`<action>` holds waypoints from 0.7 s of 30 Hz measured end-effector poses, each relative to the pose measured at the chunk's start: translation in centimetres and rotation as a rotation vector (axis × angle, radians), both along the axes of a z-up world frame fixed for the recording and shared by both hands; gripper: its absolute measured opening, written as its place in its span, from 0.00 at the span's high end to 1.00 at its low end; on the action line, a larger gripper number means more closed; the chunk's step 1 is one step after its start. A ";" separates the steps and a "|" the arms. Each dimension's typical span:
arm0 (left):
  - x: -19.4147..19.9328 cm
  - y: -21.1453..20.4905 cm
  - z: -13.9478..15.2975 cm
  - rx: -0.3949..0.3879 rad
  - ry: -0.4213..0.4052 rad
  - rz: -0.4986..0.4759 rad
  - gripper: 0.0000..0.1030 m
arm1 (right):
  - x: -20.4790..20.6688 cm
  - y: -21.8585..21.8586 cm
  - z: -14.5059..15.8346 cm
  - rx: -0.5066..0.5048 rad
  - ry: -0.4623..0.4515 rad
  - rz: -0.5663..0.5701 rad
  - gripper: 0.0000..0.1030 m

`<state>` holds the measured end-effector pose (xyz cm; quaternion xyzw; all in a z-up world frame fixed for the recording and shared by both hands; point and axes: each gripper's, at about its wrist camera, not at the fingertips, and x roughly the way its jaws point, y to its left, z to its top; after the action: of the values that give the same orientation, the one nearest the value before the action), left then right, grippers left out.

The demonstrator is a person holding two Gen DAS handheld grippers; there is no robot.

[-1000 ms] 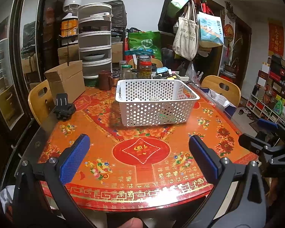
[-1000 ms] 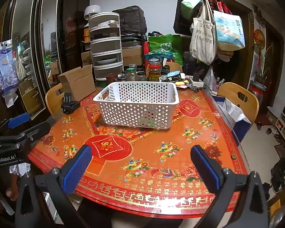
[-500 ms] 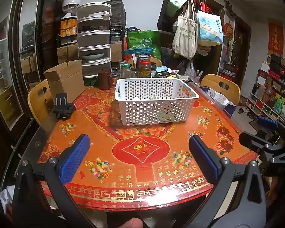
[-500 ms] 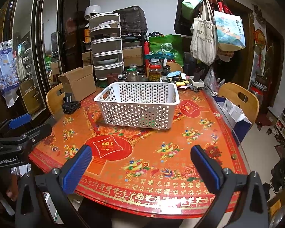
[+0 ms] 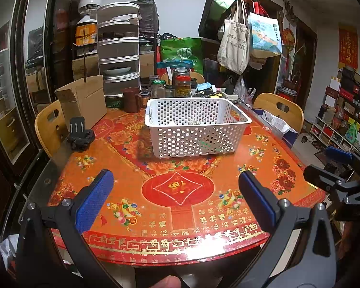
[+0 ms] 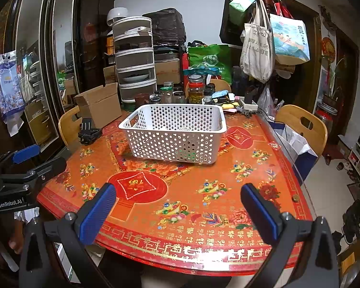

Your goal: Organize soft objects

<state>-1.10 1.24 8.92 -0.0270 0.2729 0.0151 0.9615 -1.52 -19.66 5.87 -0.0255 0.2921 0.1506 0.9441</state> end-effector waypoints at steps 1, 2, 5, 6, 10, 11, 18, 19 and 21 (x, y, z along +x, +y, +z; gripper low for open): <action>0.0 0.0 0.0 -0.001 0.000 -0.001 0.00 | 0.0 0.0 0.0 -0.001 -0.001 0.001 0.00; 0.0 0.0 -0.1 -0.001 0.000 -0.001 0.00 | 0.0 0.0 0.0 -0.002 -0.001 0.000 0.00; -0.3 -0.1 -0.3 -0.001 0.000 -0.004 0.00 | 0.0 0.0 0.0 -0.002 -0.001 0.001 0.00; -0.2 0.0 -0.2 0.000 0.000 -0.003 0.00 | 0.0 0.0 0.0 -0.002 -0.001 0.002 0.00; -0.2 0.0 -0.3 0.000 0.002 -0.006 0.00 | 0.0 0.0 0.1 -0.001 -0.001 0.000 0.00; -0.2 -0.1 -0.3 0.000 0.002 -0.005 0.00 | 0.0 0.0 0.1 0.000 -0.001 -0.001 0.00; -0.2 0.2 -0.8 0.003 0.006 -0.014 0.00 | 0.0 0.1 0.1 -0.002 0.000 0.001 0.00; -0.3 0.1 -0.9 0.005 0.005 -0.015 0.00 | -0.1 0.1 0.0 -0.002 0.001 0.002 0.00; -0.3 0.2 -0.8 0.006 0.001 -0.014 0.00 | -0.1 0.2 0.0 -0.001 0.001 0.002 0.00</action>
<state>-1.44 1.45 8.10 -0.0225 0.2734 0.0092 0.9616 -1.59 -19.50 5.91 -0.0264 0.2928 0.1516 0.9437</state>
